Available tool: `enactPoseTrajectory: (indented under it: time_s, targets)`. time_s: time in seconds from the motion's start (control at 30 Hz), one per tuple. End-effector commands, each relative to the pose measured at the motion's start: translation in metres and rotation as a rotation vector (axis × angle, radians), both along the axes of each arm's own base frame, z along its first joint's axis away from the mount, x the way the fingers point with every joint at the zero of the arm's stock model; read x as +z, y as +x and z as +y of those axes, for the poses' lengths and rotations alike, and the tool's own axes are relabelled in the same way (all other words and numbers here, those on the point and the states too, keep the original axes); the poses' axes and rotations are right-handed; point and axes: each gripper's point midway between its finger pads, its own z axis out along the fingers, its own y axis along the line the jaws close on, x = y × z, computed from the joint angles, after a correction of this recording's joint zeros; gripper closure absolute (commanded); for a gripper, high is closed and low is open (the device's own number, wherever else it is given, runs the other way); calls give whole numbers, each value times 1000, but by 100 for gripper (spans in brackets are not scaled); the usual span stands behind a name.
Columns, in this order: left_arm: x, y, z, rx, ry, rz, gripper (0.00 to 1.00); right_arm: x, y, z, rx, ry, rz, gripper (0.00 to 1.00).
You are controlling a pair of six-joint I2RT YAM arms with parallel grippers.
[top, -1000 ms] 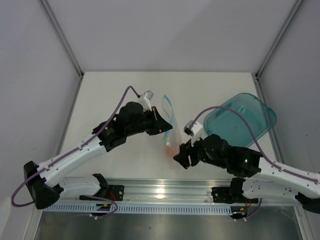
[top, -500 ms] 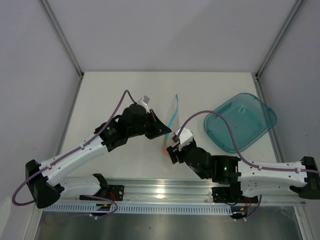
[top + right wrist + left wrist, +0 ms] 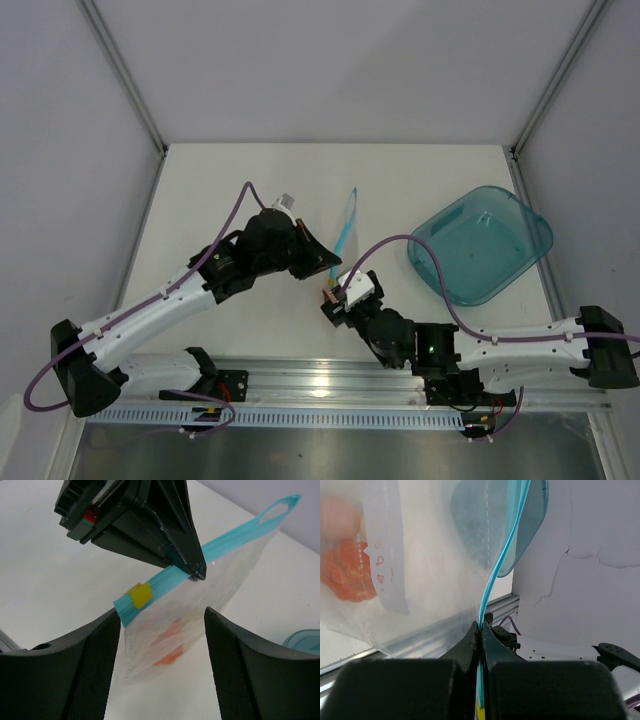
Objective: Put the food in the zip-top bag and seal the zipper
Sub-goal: Zip the zipper food storage bag at the center of the board.
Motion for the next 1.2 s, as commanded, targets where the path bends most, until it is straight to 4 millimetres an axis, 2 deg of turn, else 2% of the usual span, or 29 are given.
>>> enactPoseTrajectory:
  time_s: [0.0, 0.13, 0.2, 0.27, 0.3, 0.37, 0.4, 0.43, 0.5, 0.53, 0.57, 0.6, 0.63, 0.67, 0.7, 0.77, 0.8, 0.83, 0.87, 0.93, 0.97, 1.0, 1.07, 1.1, 1.17]
  targets:
    - [12, 2, -2, 29, -47, 6, 99, 12, 4, -3, -78, 55, -41, 30]
    - [12, -1, -7, 21, -74, 30, 99, 1, 9, -8, -139, 45, -54, 29]
    - [11, -1, -7, 20, -74, 36, 99, 2, 14, -14, -192, 61, -65, 36]
    - [13, -1, -6, 22, -79, 28, 99, -1, 16, -15, -226, 63, -70, 47]
    - [13, -2, -5, 24, -79, 27, 99, 2, 18, -17, -247, 90, -70, 65]
    - [13, -2, -3, 27, -79, 20, 99, 0, 20, -18, -256, 101, -70, 81]
    - [13, -2, -2, 31, -80, 16, 99, -1, 21, -19, -258, 101, -65, 94]
    - [14, -3, -1, 33, -85, 13, 100, -2, 25, -20, -272, 128, -49, 100]
    - [12, -3, 5, 45, -100, -18, 99, 1, 27, -21, -261, 156, -34, 100]
    - [13, -2, 6, 43, -101, -45, 93, 0, 26, -20, -242, 176, -20, 100]
    - [18, -4, 11, 42, -107, -79, 82, -4, 27, -23, -232, 174, -15, 100]
    - [21, 1, 18, 68, -90, -121, 57, 2, 26, -24, -209, 204, -7, 100]
    - [22, 3, 25, 64, -51, -180, 44, -2, 24, -22, -172, 202, 18, 100]
    - [29, 2, 34, 72, -39, -223, 36, -3, 25, -24, -157, 203, 27, 100]
    - [32, 4, 42, 57, 17, -311, 23, 5, 24, -27, -127, 225, 33, 100]
    - [42, 5, 55, 51, 66, -406, 12, 1, 23, -29, -80, 231, 78, 100]
    - [48, 2, 66, 43, 101, -471, 1, 12, 22, -34, -55, 261, 82, 100]
    - [51, 3, 73, 55, 120, -510, 0, 14, 21, -35, -23, 264, 98, 100]
    - [57, 2, 76, 49, 118, -555, 0, 8, 14, -31, 49, 232, 139, 100]
    - [74, -6, 85, 27, 87, -689, 1, 25, 17, -40, 96, 263, 151, 100]
    - [84, -10, 85, 13, 59, -743, 1, 20, 6, -35, 192, 229, 192, 100]
    - [91, -13, 85, -19, 63, -825, 0, 32, 14, -41, 195, 251, 190, 100]
    - [106, -26, 80, -86, 8, -934, 0, 35, 9, -44, 256, 228, 221, 100]
    - [110, -30, 78, -128, 21, -1002, 0, 30, -3, -40, 339, 200, 261, 100]
    - [122, -47, 68, -229, -32, -1082, 1, 41, -4, -41, 395, 206, 279, 100]
